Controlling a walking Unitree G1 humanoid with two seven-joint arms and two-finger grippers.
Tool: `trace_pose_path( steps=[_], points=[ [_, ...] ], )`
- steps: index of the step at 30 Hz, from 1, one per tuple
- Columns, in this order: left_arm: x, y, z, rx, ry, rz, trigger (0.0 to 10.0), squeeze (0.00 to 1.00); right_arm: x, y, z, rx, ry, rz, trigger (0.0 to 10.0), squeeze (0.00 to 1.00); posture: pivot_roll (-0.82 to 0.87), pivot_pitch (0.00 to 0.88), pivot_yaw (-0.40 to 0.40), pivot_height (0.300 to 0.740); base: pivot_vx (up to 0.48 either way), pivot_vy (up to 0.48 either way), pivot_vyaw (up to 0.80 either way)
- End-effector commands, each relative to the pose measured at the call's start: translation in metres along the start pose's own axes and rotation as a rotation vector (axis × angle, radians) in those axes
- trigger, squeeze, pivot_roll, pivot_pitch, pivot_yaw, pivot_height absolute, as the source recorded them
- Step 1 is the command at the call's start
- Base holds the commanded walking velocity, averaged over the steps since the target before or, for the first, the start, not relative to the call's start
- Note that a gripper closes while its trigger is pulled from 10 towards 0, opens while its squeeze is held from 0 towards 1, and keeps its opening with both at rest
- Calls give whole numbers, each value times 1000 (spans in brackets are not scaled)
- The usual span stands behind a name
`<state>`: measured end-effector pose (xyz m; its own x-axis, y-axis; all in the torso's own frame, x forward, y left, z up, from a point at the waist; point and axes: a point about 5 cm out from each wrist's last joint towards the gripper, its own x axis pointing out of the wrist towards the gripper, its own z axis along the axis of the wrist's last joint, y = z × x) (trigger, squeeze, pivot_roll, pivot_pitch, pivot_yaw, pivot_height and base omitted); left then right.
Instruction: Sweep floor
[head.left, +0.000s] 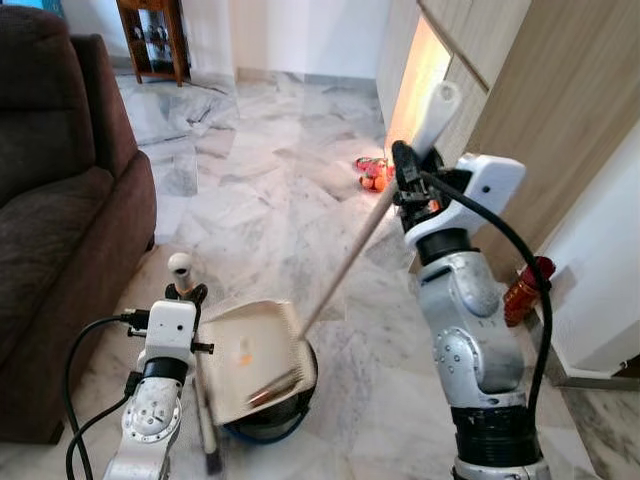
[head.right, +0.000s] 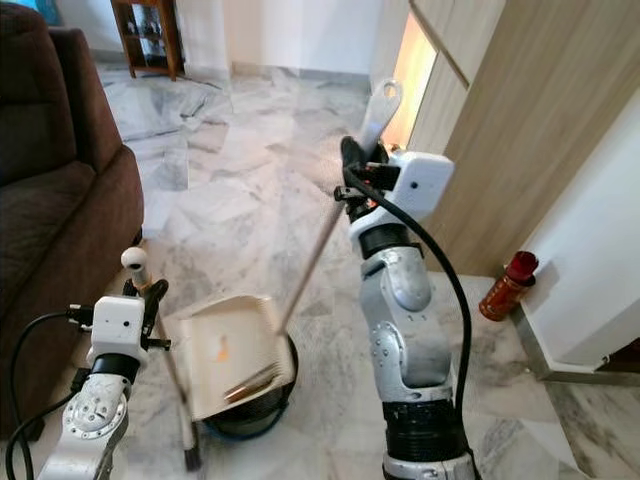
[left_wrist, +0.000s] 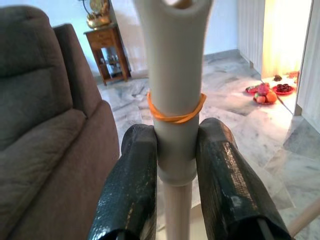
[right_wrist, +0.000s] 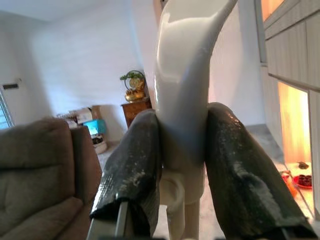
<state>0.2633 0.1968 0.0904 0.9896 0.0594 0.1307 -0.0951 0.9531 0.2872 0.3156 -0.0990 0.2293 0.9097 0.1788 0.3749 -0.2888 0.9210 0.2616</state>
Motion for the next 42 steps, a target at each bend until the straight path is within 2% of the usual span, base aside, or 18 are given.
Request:
trace_pose_path(
  steps=[1,5,16,19,22,25,27,42],
  points=[
    [3,-1,7,2,-41,-4,10000,0,1,8,22,-9,-106,38,10000,0,105,0,-65,740,0,0,0],
    [2,-2,7,1,-40,-7,10000,0,1,12,21,-17,-110,50,10000,0,105,0,-65,740,0,0,0],
    [1,-6,6,16,-41,-30,10000,0,-5,38,28,-190,-211,151,10000,0,105,0,-65,740,0,0,0],
    [1,-6,6,19,-40,-34,10000,0,-6,42,29,-204,-228,167,10000,0,105,0,-65,740,0,0,0],
    [1,-8,6,27,-42,-45,10000,0,-9,54,32,-284,-280,219,10000,0,104,0,-64,740,0,0,0],
    [1,-9,6,28,-43,-48,10000,0,-11,61,32,-294,-298,233,10000,0,103,0,-63,740,0,0,0],
    [1,-10,7,31,-45,-54,10000,0,-16,74,30,-331,-320,292,10000,0,107,0,-63,740,0,0,0],
    [1,-12,6,38,-45,-71,10000,0,-27,96,28,-491,-385,461,10000,0,103,0,-63,740,0,0,0]
  ],
)
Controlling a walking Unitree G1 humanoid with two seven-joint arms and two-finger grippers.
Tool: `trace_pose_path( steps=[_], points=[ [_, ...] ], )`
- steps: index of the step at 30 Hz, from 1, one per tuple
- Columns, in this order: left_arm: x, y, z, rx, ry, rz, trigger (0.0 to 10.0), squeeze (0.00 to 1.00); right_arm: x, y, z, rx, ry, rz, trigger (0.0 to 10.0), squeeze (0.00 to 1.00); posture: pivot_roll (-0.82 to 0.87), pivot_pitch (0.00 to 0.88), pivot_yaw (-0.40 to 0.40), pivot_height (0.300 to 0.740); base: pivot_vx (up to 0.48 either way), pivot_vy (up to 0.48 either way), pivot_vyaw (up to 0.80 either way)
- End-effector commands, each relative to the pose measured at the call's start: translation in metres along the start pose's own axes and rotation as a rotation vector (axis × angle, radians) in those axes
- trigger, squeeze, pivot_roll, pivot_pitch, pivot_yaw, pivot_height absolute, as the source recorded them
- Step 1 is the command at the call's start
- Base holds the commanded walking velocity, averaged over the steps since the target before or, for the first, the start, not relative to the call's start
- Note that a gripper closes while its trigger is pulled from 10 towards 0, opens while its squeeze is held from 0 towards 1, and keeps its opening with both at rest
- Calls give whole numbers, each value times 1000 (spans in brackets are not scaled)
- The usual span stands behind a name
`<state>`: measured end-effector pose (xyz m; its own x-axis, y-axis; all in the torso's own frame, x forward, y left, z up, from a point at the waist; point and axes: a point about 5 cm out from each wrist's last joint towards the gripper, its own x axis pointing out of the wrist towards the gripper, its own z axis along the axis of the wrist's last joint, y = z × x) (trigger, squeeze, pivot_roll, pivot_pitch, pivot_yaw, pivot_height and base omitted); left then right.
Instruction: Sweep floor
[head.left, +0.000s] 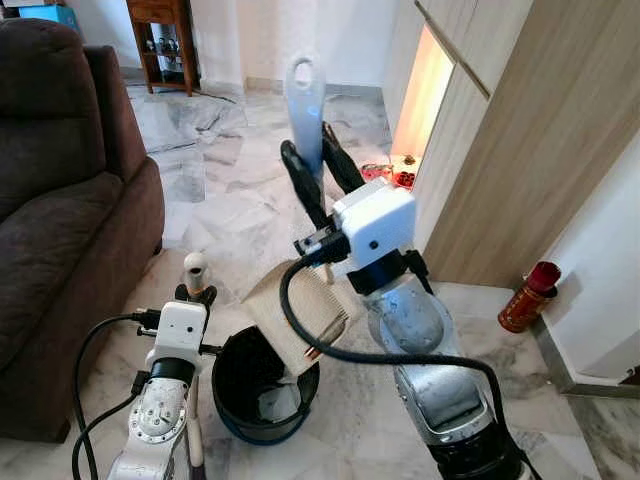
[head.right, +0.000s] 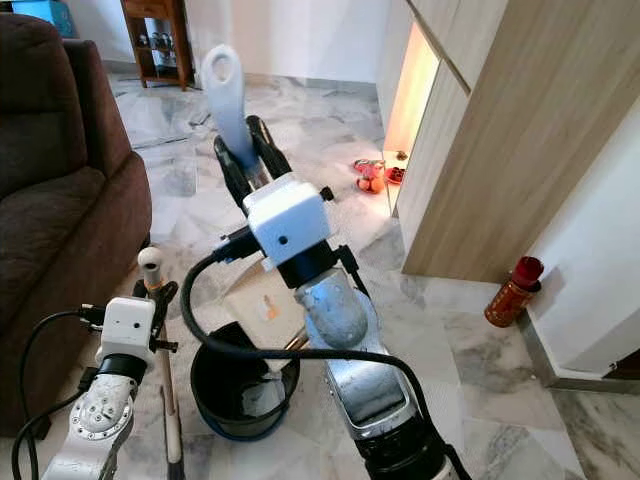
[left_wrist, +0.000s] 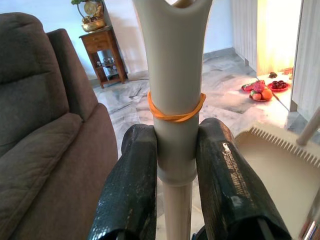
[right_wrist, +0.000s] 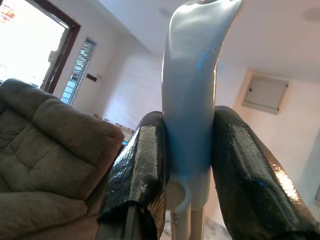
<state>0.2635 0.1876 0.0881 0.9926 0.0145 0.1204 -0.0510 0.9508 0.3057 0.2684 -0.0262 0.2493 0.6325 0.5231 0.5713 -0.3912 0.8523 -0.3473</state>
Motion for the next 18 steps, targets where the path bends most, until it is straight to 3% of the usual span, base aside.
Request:
trace_pose_path(
  steps=[1,10,18],
  points=[
    [2,-3,5,25,-40,-26,10000,0,3,1,24,-49,-132,20,10000,0,104,0,-63,740,0,0,0],
    [3,-4,5,29,-41,-31,10000,0,6,-7,29,5,-156,-48,10000,0,106,0,-65,740,0,0,0],
    [3,-4,4,30,-38,-34,10000,0,6,-3,32,-6,-177,-17,10000,0,104,0,-65,740,0,0,0]
  ],
)
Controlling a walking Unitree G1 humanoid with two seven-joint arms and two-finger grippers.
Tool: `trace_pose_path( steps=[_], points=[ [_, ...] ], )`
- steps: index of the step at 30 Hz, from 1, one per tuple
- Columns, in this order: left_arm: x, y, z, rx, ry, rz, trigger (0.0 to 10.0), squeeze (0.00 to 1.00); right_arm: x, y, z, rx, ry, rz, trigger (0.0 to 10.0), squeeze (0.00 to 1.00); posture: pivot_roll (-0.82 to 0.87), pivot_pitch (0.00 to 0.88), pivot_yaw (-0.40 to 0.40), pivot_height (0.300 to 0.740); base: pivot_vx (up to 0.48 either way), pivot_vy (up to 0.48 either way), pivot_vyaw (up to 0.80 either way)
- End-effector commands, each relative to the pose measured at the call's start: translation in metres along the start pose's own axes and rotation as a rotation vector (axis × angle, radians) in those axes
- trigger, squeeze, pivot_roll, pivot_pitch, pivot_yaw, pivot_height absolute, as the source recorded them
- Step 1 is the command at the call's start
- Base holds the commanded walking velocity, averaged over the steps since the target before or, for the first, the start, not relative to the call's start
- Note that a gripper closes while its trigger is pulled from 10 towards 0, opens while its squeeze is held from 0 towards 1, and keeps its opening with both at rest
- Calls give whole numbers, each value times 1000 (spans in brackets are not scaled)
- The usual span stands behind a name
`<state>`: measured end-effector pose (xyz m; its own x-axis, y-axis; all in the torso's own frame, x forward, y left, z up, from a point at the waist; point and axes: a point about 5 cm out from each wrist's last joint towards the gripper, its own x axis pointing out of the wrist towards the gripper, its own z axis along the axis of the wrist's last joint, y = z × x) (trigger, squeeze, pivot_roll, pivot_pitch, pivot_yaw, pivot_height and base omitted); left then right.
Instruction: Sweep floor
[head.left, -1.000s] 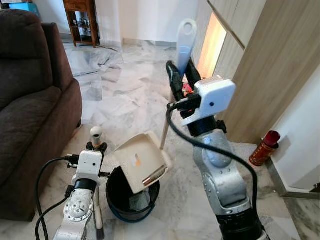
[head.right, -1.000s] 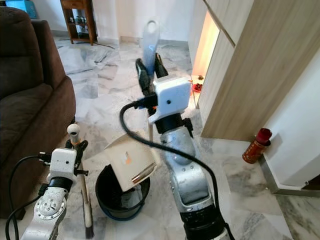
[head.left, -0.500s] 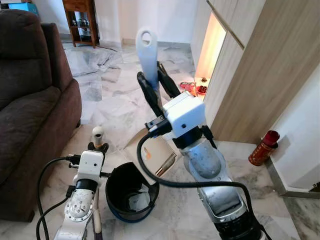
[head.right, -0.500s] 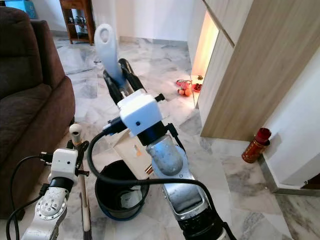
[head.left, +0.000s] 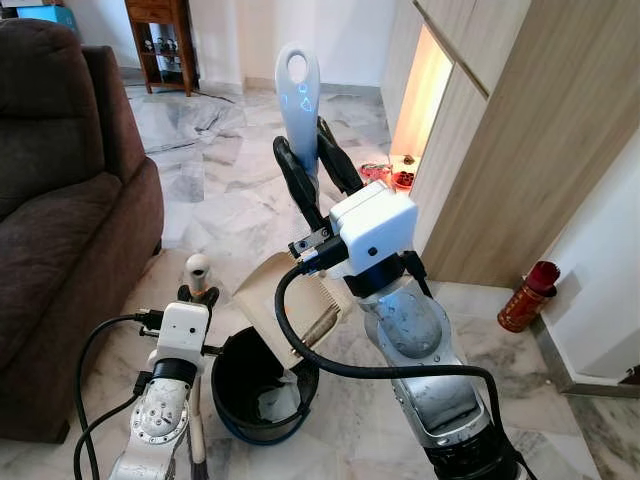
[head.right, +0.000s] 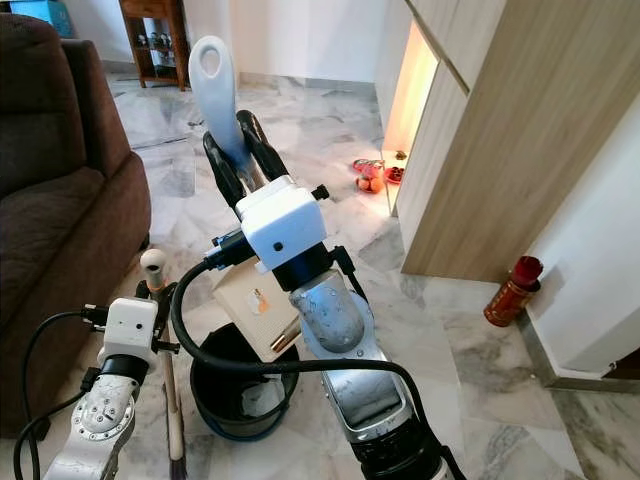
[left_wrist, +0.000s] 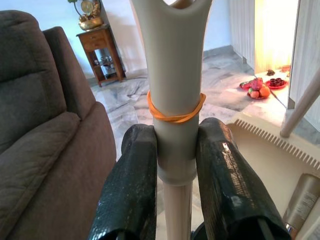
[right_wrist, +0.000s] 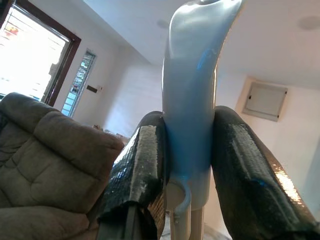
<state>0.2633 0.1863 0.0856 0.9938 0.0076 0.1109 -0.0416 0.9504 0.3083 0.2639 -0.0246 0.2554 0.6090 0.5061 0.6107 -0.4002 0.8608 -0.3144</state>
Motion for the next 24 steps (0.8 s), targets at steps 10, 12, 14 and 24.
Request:
trace_pose_path(
  steps=[10,12,14,24],
  points=[
    [4,-3,6,31,-45,-29,10000,0,6,4,27,-80,-158,61,10000,0,104,0,-64,740,0,0,0],
    [4,-3,6,31,-45,-29,10000,0,6,4,28,-83,-159,66,10000,0,104,0,-64,740,0,0,0],
    [5,-2,6,33,-46,-26,10000,0,5,5,27,-83,-156,77,10000,0,105,0,-65,740,0,0,0],
    [4,-4,4,30,-42,-33,10000,0,6,-4,20,-127,-121,7,10000,0,103,0,-66,740,0,0,0]
  ],
)
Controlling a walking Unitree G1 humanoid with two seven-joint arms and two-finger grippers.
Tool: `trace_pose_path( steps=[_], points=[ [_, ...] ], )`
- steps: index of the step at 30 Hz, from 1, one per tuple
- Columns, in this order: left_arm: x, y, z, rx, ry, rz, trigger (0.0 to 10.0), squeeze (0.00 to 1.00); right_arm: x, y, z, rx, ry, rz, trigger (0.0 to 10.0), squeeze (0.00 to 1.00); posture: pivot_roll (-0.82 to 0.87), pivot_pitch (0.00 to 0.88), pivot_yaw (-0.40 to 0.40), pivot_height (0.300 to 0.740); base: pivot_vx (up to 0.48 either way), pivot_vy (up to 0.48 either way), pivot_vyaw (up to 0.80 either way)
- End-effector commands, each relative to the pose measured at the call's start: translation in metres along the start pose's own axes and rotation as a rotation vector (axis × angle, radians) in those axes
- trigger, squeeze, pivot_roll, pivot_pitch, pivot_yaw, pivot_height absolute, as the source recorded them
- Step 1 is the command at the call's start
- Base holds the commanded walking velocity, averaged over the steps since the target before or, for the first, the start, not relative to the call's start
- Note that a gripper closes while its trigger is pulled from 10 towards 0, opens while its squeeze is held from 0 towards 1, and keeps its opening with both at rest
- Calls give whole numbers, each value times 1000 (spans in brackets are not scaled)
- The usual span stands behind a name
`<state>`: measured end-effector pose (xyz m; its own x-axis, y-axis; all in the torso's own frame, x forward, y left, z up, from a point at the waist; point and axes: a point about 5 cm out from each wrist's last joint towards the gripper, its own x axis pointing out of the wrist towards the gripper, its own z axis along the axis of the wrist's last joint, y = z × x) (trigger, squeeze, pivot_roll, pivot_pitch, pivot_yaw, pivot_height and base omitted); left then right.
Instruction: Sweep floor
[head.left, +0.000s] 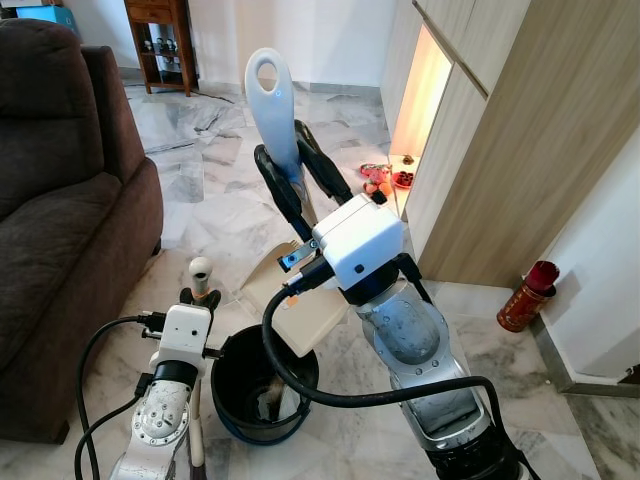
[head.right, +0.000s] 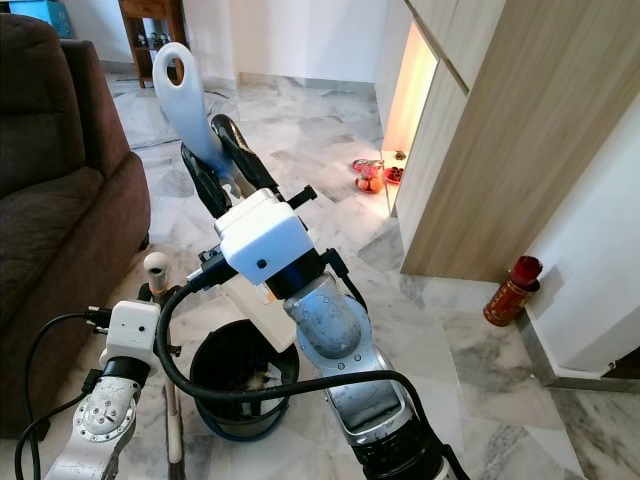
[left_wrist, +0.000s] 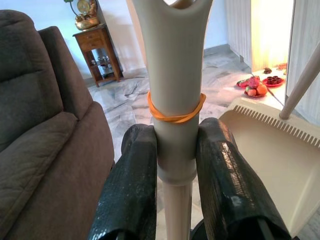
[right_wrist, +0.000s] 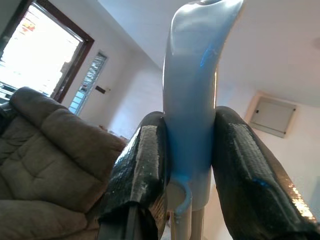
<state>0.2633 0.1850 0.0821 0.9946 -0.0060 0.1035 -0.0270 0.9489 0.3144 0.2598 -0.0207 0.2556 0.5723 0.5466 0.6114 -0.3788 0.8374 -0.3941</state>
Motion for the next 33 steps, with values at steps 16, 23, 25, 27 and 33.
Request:
trace_pose_path(
  steps=[16,23,25,27,33],
  points=[
    [6,-7,6,10,-36,-45,10000,0,-14,-92,-66,-257,298,-415,10000,0,95,0,-67,740,0,0,0],
    [5,-8,4,6,-27,-56,10000,0,-40,-94,-113,-132,503,-476,10000,0,90,0,-69,740,0,0,0],
    [4,-10,4,2,-25,-63,10000,0,-53,-92,-131,-66,586,-501,10000,0,92,0,-68,740,0,0,0],
    [4,-10,4,0,-24,-64,10000,0,-57,-90,-135,-75,606,-494,10000,0,91,0,-68,740,0,0,0],
    [2,-11,4,-6,-21,-68,10000,0,-72,-87,-152,-42,675,-498,10000,0,96,6,-71,740,0,0,0]
  ],
)
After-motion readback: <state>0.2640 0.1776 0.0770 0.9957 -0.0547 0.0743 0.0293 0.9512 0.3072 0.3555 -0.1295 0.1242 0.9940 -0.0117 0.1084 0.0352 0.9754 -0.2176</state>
